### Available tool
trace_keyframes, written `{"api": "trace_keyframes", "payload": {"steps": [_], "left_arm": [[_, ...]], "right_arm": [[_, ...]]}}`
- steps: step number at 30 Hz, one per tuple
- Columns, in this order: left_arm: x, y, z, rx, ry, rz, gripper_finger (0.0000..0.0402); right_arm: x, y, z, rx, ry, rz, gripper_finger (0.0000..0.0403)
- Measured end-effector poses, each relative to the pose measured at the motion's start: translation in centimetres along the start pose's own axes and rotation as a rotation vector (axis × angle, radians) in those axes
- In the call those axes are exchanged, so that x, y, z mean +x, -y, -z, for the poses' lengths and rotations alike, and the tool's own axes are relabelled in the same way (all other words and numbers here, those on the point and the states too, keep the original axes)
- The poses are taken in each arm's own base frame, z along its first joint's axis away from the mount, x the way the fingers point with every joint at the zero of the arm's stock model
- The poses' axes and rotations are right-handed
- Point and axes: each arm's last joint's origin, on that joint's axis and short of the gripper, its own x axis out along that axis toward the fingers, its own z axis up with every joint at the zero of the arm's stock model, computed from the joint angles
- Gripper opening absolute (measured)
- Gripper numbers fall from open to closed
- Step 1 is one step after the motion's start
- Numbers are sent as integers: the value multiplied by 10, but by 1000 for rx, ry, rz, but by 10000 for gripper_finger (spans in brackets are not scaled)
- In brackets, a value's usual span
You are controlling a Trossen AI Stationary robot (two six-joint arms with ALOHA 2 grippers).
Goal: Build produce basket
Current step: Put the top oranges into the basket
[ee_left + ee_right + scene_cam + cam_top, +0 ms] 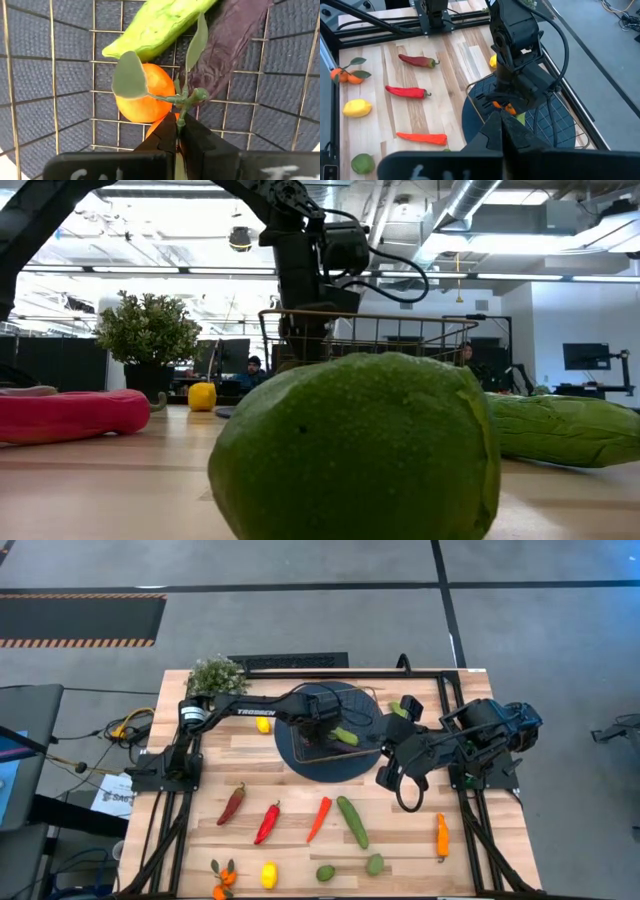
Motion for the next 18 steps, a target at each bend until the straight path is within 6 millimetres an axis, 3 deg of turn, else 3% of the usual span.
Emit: {"api": "trace_keyframes", "payload": {"steps": [8,18], "left_arm": [[0,1,1,18,-9,32,15],[-2,0,2,9,-32,6,118]], "right_arm": [[0,0,0,2,3,-2,4],[0,-1,0,3,-5,-15,3]]}}
